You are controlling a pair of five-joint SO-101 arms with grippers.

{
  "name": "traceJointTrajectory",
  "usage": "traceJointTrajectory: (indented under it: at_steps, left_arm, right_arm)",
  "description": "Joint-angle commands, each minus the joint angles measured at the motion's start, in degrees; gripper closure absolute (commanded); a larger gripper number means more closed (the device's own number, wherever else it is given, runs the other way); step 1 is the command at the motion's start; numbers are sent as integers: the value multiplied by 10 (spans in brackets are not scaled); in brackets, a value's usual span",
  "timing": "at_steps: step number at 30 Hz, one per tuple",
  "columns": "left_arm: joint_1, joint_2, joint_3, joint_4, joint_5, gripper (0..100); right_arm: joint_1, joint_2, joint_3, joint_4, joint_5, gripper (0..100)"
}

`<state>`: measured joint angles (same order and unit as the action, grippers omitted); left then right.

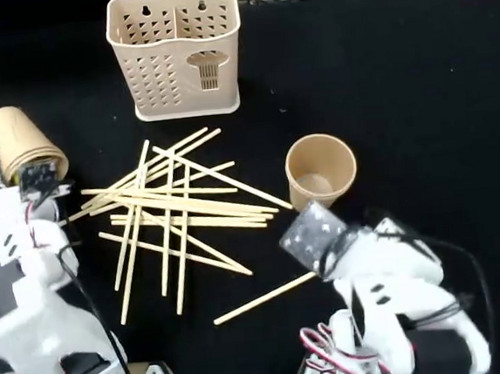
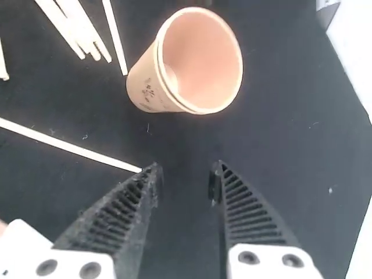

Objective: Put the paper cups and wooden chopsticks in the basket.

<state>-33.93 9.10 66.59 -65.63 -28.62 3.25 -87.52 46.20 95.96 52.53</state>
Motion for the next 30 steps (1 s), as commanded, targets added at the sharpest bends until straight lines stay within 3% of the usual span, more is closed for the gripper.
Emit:
traceJointTrajectory:
  at_steps: [1,5,11,15,19,23,30]
  left_arm:
    - [-20,-135,41,35,36,970]
    - [-34,-300,55,230,42,970]
    - [-19,-578,-53,712,99,970]
    - [28,-697,-157,958,124,970]
    - [97,-733,-237,1111,131,970]
    - [160,-711,-339,1227,175,970]
    - [322,-527,-581,1414,225,970]
  right_arm:
    - [-3,-59,46,-3,-4,843]
    - [-3,-120,80,-5,-6,843]
    - [-2,-174,81,-19,-29,844]
    - [-2,-179,80,-47,-82,844]
    - [18,-182,77,-82,-144,844]
    - [103,-182,75,-156,-208,844]
    - [222,-183,134,-239,-350,844]
